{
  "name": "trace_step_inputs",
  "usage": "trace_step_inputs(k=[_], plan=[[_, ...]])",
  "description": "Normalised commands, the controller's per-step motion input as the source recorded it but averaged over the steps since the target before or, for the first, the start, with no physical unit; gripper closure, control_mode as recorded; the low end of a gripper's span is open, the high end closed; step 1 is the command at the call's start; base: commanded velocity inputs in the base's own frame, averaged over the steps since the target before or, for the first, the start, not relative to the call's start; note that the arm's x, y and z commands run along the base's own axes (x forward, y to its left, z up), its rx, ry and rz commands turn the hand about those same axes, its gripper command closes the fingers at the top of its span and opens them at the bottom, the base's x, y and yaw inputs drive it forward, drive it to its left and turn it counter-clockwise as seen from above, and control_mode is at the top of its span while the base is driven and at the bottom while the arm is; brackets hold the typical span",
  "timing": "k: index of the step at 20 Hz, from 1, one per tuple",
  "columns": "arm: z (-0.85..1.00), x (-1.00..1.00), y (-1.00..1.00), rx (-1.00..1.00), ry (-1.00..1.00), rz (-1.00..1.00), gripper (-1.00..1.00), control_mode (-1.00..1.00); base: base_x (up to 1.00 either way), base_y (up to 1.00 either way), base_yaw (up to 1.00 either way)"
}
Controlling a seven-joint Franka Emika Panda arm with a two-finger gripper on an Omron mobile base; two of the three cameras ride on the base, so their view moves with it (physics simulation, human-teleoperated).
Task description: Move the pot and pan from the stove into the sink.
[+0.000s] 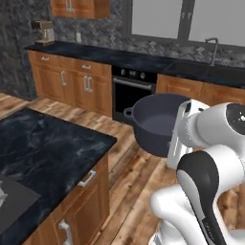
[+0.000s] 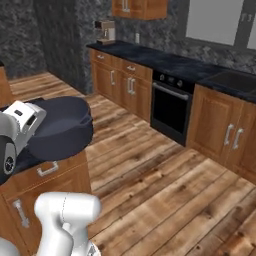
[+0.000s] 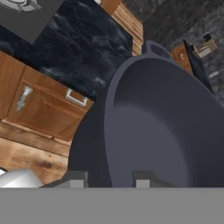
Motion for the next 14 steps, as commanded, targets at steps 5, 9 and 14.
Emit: trace_step_inputs(k=[5, 9, 14], plan=[[0.0, 0.0, 0.0, 0.0, 0.0, 0.0, 1.0, 1.0, 0.09, -0.34, -0.43], [0.0, 0.0, 0.0, 0.0, 0.0, 0.0, 1.0, 1.0, 0.09, -0.39, -0.42], [0.0, 0.0, 0.0, 0.0, 0.0, 0.0, 1.0, 1.0, 0.09, -0.41, -0.4]])
